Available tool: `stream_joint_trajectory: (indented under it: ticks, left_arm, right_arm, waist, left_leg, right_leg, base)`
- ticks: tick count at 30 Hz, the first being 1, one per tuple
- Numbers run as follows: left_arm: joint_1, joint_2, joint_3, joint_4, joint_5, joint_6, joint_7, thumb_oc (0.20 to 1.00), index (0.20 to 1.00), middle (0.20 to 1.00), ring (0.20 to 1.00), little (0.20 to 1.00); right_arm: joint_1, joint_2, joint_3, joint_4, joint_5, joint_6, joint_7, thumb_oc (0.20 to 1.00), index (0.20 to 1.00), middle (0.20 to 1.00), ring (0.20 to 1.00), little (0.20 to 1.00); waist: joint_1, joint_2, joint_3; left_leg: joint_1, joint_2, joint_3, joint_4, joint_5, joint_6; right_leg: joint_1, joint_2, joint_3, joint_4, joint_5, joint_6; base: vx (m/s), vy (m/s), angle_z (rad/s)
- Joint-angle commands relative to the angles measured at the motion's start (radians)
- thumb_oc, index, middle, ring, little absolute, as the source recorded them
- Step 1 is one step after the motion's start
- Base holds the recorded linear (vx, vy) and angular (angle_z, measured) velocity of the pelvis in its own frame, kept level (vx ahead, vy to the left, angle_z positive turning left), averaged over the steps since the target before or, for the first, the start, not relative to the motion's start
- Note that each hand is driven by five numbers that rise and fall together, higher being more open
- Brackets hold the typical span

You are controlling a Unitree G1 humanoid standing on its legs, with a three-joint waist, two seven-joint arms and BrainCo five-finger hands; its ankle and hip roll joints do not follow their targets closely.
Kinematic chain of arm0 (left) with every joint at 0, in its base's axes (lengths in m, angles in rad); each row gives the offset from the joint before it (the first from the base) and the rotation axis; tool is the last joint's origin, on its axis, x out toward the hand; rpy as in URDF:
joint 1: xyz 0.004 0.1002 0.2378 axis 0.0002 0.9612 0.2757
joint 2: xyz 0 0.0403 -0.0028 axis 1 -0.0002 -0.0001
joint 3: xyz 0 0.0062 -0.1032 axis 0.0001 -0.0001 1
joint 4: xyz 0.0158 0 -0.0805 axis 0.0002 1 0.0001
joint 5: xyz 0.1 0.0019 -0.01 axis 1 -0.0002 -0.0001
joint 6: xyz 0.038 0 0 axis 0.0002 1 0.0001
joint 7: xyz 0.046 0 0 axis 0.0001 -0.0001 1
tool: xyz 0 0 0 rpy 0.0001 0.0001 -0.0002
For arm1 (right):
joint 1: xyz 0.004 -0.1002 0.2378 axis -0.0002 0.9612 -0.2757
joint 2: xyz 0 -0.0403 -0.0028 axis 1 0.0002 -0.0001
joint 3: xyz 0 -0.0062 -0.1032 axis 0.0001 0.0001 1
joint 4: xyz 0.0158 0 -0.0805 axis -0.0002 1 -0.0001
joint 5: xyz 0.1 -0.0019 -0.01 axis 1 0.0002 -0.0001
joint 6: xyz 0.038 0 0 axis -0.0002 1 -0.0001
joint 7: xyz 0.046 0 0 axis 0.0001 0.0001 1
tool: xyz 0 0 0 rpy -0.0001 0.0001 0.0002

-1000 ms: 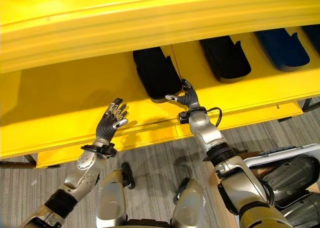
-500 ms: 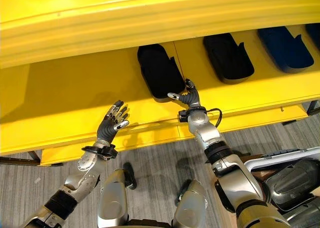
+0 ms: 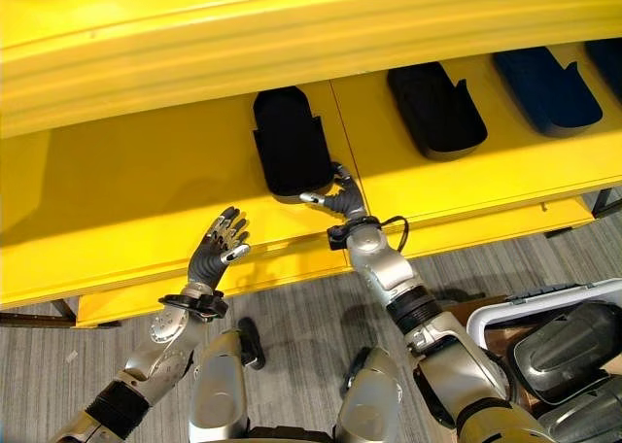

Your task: Move parts from the plastic box to the shelf.

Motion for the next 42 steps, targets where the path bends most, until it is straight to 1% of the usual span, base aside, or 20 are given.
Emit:
stream_joint_trajectory:
  ticks: [1, 6, 9, 11, 13, 14, 16, 19, 21, 22, 25, 26, 29, 30, 32, 35, 36, 40, 41, 42]
  left_arm:
    - [-0.002, 0.011, -0.022, -0.173, 0.033, -0.066, 0.001, 1.000, 1.000, 1.000, 1.000, 1.000]
    - [0.001, 0.007, -0.021, -0.191, 0.048, -0.063, -0.006, 1.000, 1.000, 1.000, 1.000, 1.000]
    - [-0.005, 0.004, -0.026, -0.188, 0.046, -0.064, -0.007, 1.000, 1.000, 1.000, 1.000, 1.000]
    - [-0.012, 0.001, -0.029, -0.185, 0.043, -0.065, -0.003, 1.000, 1.000, 1.000, 1.000, 1.000]
    - [-0.021, 0.003, -0.028, -0.192, 0.037, -0.060, 0.014, 1.000, 1.000, 1.000, 1.000, 1.000]
    - [-0.025, 0.003, -0.028, -0.199, 0.039, -0.054, 0.025, 1.000, 1.000, 1.000, 1.000, 1.000]
    - [-0.024, 0.003, -0.028, -0.201, 0.037, -0.057, 0.031, 1.000, 1.000, 1.000, 1.000, 1.000]
    - [-0.014, 0.004, -0.016, -0.213, 0.048, -0.057, 0.057, 1.000, 1.000, 1.000, 1.000, 1.000]
    - [-0.007, 0.003, -0.004, -0.221, 0.083, -0.075, 0.094, 1.000, 1.000, 1.000, 1.000, 1.000]
    - [-0.006, 0.004, -0.002, -0.221, 0.093, -0.077, 0.098, 1.000, 1.000, 1.000, 1.000, 1.000]
    - [0.015, 0.019, 0.039, -0.232, 0.147, -0.105, 0.177, 1.000, 1.000, 1.000, 1.000, 1.000]
    - [0.029, 0.028, 0.070, -0.242, 0.178, -0.085, 0.219, 1.000, 1.000, 1.000, 1.000, 1.000]
    - [0.040, 0.033, 0.110, -0.232, 0.207, -0.087, 0.248, 1.000, 1.000, 1.000, 1.000, 1.000]
    - [0.042, 0.033, 0.130, -0.231, 0.226, -0.087, 0.269, 1.000, 1.000, 1.000, 1.000, 1.000]
    - [0.041, 0.033, 0.136, -0.227, 0.234, -0.085, 0.288, 1.000, 1.000, 1.000, 1.000, 1.000]
    - [0.028, 0.022, 0.165, -0.200, 0.247, -0.093, 0.355, 1.000, 1.000, 1.000, 1.000, 1.000]
    - [0.019, 0.010, 0.185, -0.183, 0.248, -0.096, 0.417, 1.000, 1.000, 1.000, 1.000, 1.000]
    - [-0.002, -0.010, 0.217, -0.135, 0.275, -0.039, 0.477, 1.000, 1.000, 1.000, 1.000, 1.000]
    - [-0.009, -0.019, 0.227, -0.106, 0.271, -0.007, 0.481, 1.000, 1.000, 1.000, 1.000, 1.000]
    - [-0.021, -0.026, 0.231, -0.074, 0.279, 0.022, 0.458, 1.000, 1.000, 1.000, 1.000, 1.000]
  right_arm:
    - [0.047, 0.118, 0.071, 0.047, 0.034, 0.084, 0.085, 1.000, 1.000, 1.000, 1.000, 1.000]
    - [0.063, 0.122, 0.088, 0.015, 0.016, 0.101, 0.072, 1.000, 1.000, 1.000, 1.000, 1.000]
    - [0.069, 0.125, 0.092, 0.017, 0.006, 0.084, -0.017, 1.000, 1.000, 1.000, 1.000, 1.000]
    - [0.064, 0.125, 0.078, 0.042, 0.011, 0.050, -0.105, 1.000, 1.000, 1.000, 1.000, 1.000]
    - [0.055, 0.114, 0.002, 0.077, -0.030, 0.010, -0.198, 1.000, 1.000, 1.000, 1.000, 1.000]
    - [0.057, 0.109, -0.023, 0.087, -0.058, -0.015, -0.216, 1.000, 1.000, 1.000, 1.000, 1.000]
    - [0.059, 0.104, -0.038, 0.085, -0.067, -0.028, -0.225, 1.000, 1.000, 1.000, 1.000, 1.000]
    - [0.093, 0.094, -0.071, 0.051, -0.113, -0.027, -0.237, 1.000, 1.000, 1.000, 1.000, 1.000]
    - [0.125, 0.085, -0.083, 0.034, -0.135, -0.036, -0.253, 1.000, 1.000, 1.000, 1.000, 1.000]
    - [0.128, 0.084, -0.084, 0.033, -0.137, -0.037, -0.253, 1.000, 1.000, 1.000, 1.000, 1.000]
    - [0.179, 0.061, -0.101, -0.004, -0.160, -0.072, -0.229, 1.000, 1.000, 1.000, 1.000, 1.000]
    - [0.213, 0.049, -0.103, -0.040, -0.200, -0.103, -0.194, 1.000, 1.000, 1.000, 1.000, 1.000]
    - [0.267, 0.034, -0.098, -0.121, -0.246, -0.104, -0.169, 1.000, 1.000, 1.000, 1.000, 1.000]
    - [0.295, 0.013, -0.089, -0.164, -0.258, -0.112, -0.147, 1.000, 1.000, 1.000, 1.000, 1.000]
    - [0.307, 0.004, -0.085, -0.180, -0.265, -0.117, -0.141, 1.000, 1.000, 1.000, 1.000, 1.000]
    - [0.342, -0.030, -0.071, -0.250, -0.269, -0.118, -0.115, 1.000, 1.000, 1.000, 1.000, 1.000]
    - [0.365, -0.049, -0.068, -0.286, -0.273, -0.124, -0.086, 1.000, 1.000, 1.000, 1.000, 1.000]
    - [0.394, -0.078, -0.061, -0.335, -0.276, -0.134, -0.042, 1.000, 1.000, 1.000, 1.000, 1.000]
    - [0.403, -0.092, -0.060, -0.354, -0.268, -0.139, -0.014, 1.000, 1.000, 1.000, 1.000, 1.000]
    - [0.416, -0.103, -0.058, -0.379, -0.261, -0.139, 0.006, 1.000, 1.000, 1.000, 1.000, 1.000]
  waist:
    - [0.062, 0.013, 0.020]
    - [0.063, 0.010, 0.018]
    - [0.063, 0.009, 0.016]
    - [0.061, 0.009, 0.015]
    - [0.050, 0.013, 0.017]
    - [0.044, 0.015, 0.020]
    - [0.041, 0.016, 0.021]
    - [0.031, 0.017, 0.021]
    - [0.024, 0.017, 0.019]
    - [0.024, 0.018, 0.019]
    - [0.019, 0.019, 0.014]
    - [0.017, 0.018, 0.010]
    - [0.008, 0.013, 0.005]
    - [0.002, 0.011, 0.003]
    - [-0.002, 0.010, 0.002]
    - [-0.018, 0.003, -0.003]
    - [-0.029, -0.003, -0.006]
    - [-0.046, -0.016, -0.012]
    - [-0.054, -0.021, -0.014]
    - [-0.063, -0.027, -0.016]
  left_leg:
    - [0.108, 0.040, 0.027, 0.014, -0.037, -0.007]
    - [0.109, 0.040, 0.028, 0.011, -0.035, -0.006]
    - [0.109, 0.042, 0.029, 0.010, -0.035, -0.004]
    - [0.110, 0.043, 0.029, 0.010, -0.035, -0.004]
    - [0.108, 0.041, 0.032, 0.014, -0.039, -0.003]
    - [0.109, 0.040, 0.034, 0.012, -0.039, -0.002]
    - [0.109, 0.039, 0.034, 0.012, -0.040, -0.001]
    - [0.111, 0.039, 0.038, 0.010, -0.040, -0.002]
    - [0.114, 0.039, 0.041, 0.007, -0.040, 0.000]
    - [0.114, 0.038, 0.041, 0.006, -0.040, 0.000]
    - [0.120, 0.032, 0.040, -0.005, -0.036, 0.001]
    - [0.124, 0.030, 0.041, -0.010, -0.034, 0.001]
    - [0.127, 0.031, 0.045, -0.015, -0.032, -0.001]
    - [0.126, 0.033, 0.046, -0.017, -0.030, -0.002]
    - [0.125, 0.035, 0.046, -0.016, -0.030, -0.003]
    - [0.124, 0.040, 0.050, -0.014, -0.031, -0.005]
    - [0.124, 0.045, 0.054, -0.010, -0.032, -0.007]
    - [0.118, 0.058, 0.059, 0.002, -0.035, -0.013]
    - [0.115, 0.064, 0.061, 0.008, -0.036, -0.015]
    - [0.115, 0.070, 0.065, 0.011, -0.036, -0.017]
  right_leg:
    - [-0.021, -0.029, 0.021, -0.030, 0.126, 0.064]
    - [-0.020, -0.031, 0.019, -0.032, 0.128, 0.067]
    - [-0.019, -0.031, 0.019, -0.033, 0.128, 0.066]
    - [-0.019, -0.030, 0.019, -0.033, 0.129, 0.066]
    - [-0.026, -0.026, 0.029, -0.028, 0.129, 0.067]
    - [-0.027, -0.023, 0.032, -0.030, 0.129, 0.067]
    - [-0.027, -0.022, 0.034, -0.032, 0.130, 0.067]
    - [-0.026, -0.018, 0.039, -0.037, 0.131, 0.068]
    - [-0.024, -0.016, 0.042, -0.045, 0.134, 0.068]
    - [-0.023, -0.015, 0.042, -0.046, 0.134, 0.068]
    - [-0.016, -0.011, 0.044, -0.055, 0.134, 0.068]
    - [-0.011, -0.009, 0.046, -0.063, 0.136, 0.068]
    - [-0.011, -0.007, 0.049, -0.071, 0.139, 0.071]
    - [-0.014, -0.004, 0.053, -0.072, 0.140, 0.072]
    - [-0.016, -0.003, 0.056, -0.072, 0.140, 0.073]
    - [-0.024, 0.002, 0.067, -0.074, 0.140, 0.074]
    - [-0.027, 0.006, 0.074, -0.075, 0.138, 0.075]
    - [-0.038, 0.012, 0.089, -0.070, 0.134, 0.075]
    - [-0.043, 0.015, 0.095, -0.067, 0.132, 0.075]
    - [-0.047, 0.018, 0.101, -0.065, 0.132, 0.075]
  base:
    - [0.00, 0.000, 0.00]
    - [0.00, 0.000, 0.00]
    - [0.00, 0.000, 0.00]
    - [0.00, 0.000, 0.00]
    - [0.00, 0.022, 0.00]
    - [-0.01, 0.040, 0.01]
    - [0.00, 0.000, 0.00]
    - [0.00, 0.000, 0.00]
    - [0.03, 0.010, -0.04]
    - [0.04, 0.004, -0.03]
    - [0.05, -0.002, -0.01]
    - [0.06, 0.000, -0.01]
    - [0.04, -0.002, -0.03]
    - [0.03, 0.002, -0.04]
    - [0.02, 0.002, -0.04]
    - [0.01, 0.001, -0.01]
    - [0.03, -0.004, -0.07]
    - [0.03, -0.016, -0.14]
    - [0.03, -0.022, -0.19]
    - [0.08, -0.007, -0.18]
